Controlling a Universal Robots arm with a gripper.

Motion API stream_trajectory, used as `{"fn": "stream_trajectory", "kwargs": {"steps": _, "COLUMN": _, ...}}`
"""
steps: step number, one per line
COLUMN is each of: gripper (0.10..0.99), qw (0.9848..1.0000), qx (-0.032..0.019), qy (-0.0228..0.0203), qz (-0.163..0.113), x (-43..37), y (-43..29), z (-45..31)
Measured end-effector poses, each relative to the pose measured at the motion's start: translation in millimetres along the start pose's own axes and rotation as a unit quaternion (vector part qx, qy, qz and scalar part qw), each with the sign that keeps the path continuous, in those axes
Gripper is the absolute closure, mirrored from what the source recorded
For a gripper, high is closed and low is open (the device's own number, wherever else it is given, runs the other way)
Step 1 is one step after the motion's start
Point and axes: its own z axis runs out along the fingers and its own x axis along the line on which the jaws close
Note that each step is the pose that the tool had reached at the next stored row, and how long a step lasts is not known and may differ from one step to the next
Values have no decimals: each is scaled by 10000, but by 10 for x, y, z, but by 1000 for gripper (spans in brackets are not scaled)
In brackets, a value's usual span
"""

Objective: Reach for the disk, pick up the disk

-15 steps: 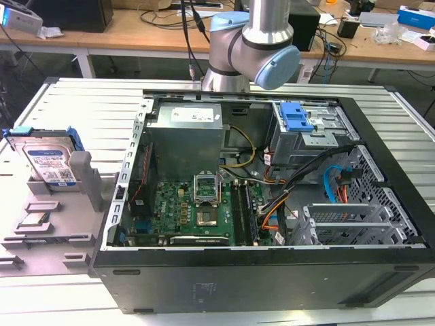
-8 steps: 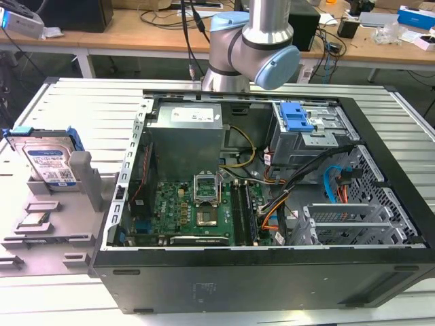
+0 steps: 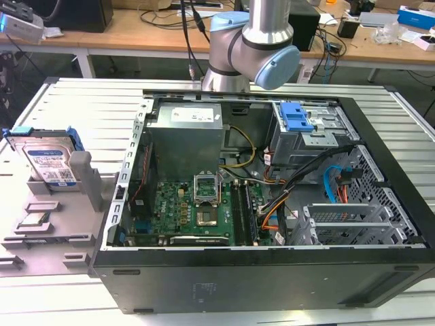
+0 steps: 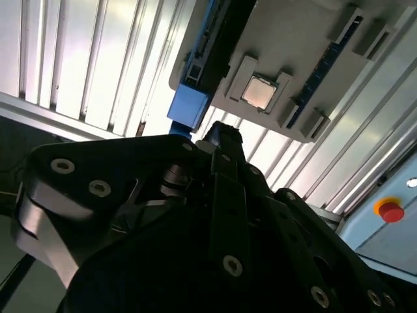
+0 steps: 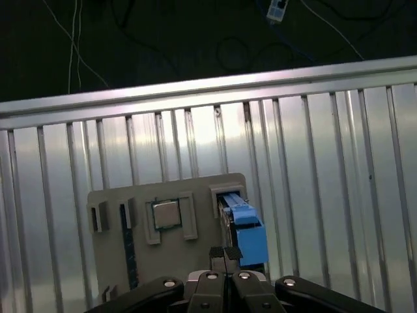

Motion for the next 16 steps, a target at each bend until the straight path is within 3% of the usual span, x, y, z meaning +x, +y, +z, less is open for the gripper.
{"fn": "stream_trajectory", "kwargs": {"steps": 7, "gripper": 980, "qw": 9988, "qx": 0, "qy": -19, "qz": 490, "x": 0, "y": 0, "z": 0}}
{"fn": "stream_trajectory", "kwargs": {"steps": 9, "gripper": 980, "qw": 9987, "qx": 0, "qy": -20, "qz": 519, "x": 0, "y": 0, "z": 0}}
{"fn": "stream_trajectory", "kwargs": {"steps": 10, "gripper": 980, "qw": 9989, "qx": 0, "qy": -19, "qz": 479, "x": 0, "y": 0, "z": 0}}
{"fn": "stream_trajectory", "kwargs": {"steps": 13, "gripper": 980, "qw": 10000, "qx": 0, "qy": 1, "qz": -44, "x": 0, "y": 0, "z": 0}}
{"fn": "stream_trajectory", "kwargs": {"steps": 16, "gripper": 980, "qw": 10000, "qx": 0, "qy": 2, "qz": -48, "x": 0, "y": 0, "z": 0}}
